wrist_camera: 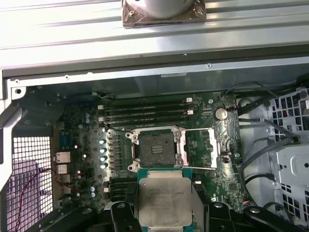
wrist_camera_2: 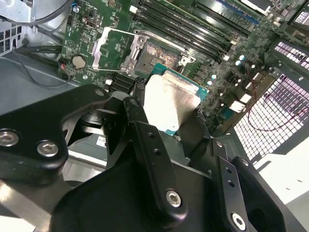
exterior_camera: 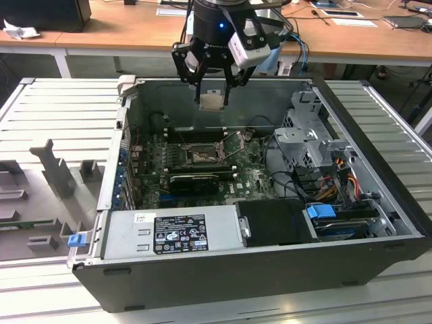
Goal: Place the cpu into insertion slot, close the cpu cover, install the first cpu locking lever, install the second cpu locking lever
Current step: 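Place the cpu into insertion slot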
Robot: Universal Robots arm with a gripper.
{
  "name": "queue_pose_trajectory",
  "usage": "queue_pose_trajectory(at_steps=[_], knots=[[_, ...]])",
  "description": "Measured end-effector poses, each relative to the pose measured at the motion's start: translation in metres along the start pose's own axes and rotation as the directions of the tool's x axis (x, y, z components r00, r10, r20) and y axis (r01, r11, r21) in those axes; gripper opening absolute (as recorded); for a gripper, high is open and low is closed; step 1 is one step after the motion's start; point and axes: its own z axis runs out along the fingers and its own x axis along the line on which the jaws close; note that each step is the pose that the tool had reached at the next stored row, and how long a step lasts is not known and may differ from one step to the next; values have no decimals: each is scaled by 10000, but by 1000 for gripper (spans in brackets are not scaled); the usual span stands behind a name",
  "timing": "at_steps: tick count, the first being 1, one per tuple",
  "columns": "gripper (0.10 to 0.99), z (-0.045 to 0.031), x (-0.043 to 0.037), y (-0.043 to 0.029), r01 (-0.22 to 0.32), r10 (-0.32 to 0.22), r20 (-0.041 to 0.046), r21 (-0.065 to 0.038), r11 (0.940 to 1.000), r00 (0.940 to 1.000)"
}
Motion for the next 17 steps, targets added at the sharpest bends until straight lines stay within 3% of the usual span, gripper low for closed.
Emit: queue_pose_trajectory(at_steps=[17], knots=[[529,3,0,0,-729,729,64,-18,9973,9973]])
